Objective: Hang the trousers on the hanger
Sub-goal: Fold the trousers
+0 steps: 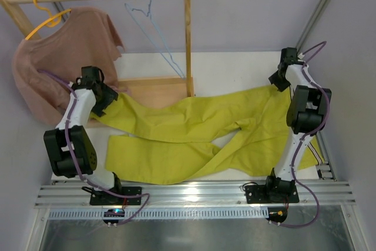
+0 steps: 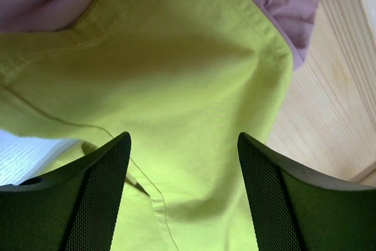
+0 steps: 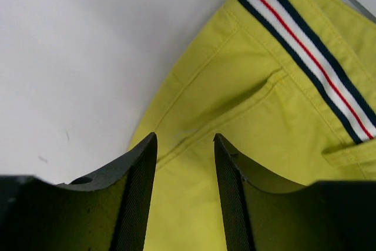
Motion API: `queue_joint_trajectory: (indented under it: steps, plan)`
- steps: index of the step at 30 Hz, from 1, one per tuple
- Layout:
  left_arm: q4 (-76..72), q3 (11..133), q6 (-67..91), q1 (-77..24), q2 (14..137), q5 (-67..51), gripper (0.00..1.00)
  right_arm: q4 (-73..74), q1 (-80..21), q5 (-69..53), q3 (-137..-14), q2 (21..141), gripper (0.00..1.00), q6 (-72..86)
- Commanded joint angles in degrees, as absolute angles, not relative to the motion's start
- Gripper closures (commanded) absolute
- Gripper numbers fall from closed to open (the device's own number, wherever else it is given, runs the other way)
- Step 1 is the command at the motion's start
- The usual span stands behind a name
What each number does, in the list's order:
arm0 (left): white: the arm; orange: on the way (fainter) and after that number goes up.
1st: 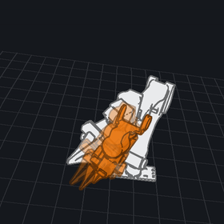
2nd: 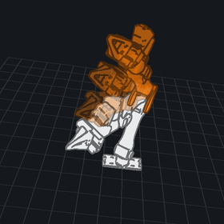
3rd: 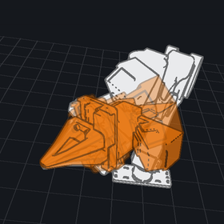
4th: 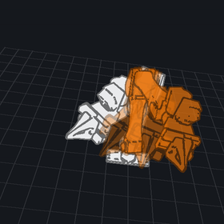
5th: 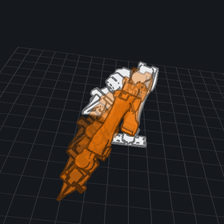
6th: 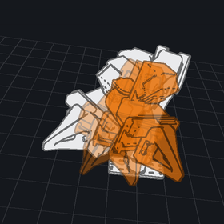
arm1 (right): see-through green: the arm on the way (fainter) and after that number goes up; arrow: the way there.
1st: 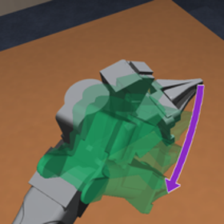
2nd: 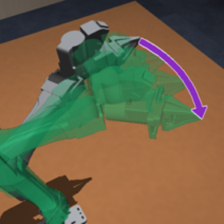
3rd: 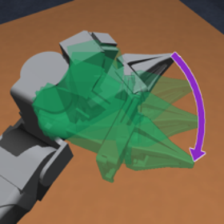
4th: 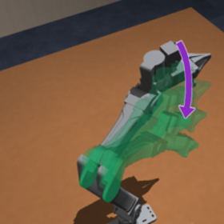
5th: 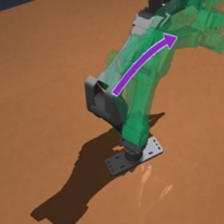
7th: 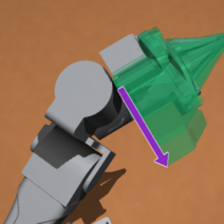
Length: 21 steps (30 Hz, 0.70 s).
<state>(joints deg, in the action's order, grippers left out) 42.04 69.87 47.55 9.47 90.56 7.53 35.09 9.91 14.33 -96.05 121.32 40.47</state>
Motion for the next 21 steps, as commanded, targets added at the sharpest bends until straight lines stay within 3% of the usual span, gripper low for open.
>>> queue_joint_trajectory:
  steps: [1, 13, 21]
  plan:
    - [42.01, 68.39, 48.43, 8.00, 85.26, 6.59, 0.27, 33.49, 9.32, 9.68, -92.49, 111.64, 0.53, 38.06]
    - [45.08, 53.71, 54.83, 5.89, 68.92, 8.52, 0.34, 28.83, 8.44, 0.80, -69.02, 85.11, 0.53, 37.88]
    - [53.60, 45.88, 71.45, 5.80, 65.74, 9.31, 0.34, 27.60, 8.44, 1.32, -60.21, 77.61, 0.53, 34.02]
